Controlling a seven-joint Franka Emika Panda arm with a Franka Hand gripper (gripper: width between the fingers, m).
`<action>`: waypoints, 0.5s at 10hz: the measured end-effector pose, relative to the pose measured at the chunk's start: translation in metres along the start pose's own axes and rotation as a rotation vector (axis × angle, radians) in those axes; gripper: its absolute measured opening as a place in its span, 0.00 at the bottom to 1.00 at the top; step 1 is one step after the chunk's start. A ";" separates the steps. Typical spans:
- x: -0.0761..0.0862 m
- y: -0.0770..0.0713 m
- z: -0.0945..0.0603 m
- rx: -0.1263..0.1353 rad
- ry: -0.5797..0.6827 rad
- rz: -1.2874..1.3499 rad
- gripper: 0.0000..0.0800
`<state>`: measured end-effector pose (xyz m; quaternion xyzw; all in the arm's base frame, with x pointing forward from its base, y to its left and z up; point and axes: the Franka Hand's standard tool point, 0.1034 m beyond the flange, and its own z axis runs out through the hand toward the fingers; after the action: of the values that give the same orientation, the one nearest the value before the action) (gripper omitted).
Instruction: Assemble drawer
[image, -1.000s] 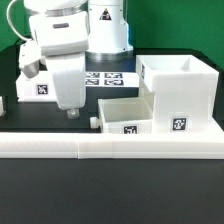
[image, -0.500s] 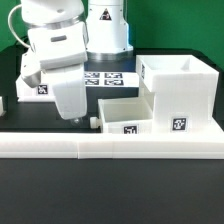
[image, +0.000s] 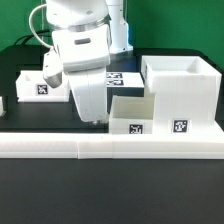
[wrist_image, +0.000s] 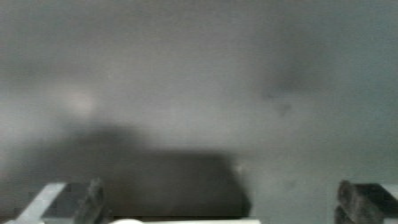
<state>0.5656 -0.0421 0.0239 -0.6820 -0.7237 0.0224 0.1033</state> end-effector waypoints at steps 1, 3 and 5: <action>0.001 0.001 -0.001 0.001 -0.025 0.022 0.81; 0.002 0.002 -0.001 0.001 -0.042 0.081 0.81; 0.001 0.001 0.000 0.002 -0.041 0.080 0.81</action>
Offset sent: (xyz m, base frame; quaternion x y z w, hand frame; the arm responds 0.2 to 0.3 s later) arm 0.0000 0.0000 0.0000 0.0000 0.0000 0.0000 1.0000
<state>0.5668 -0.0408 0.0239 -0.7095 -0.6980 0.0415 0.0881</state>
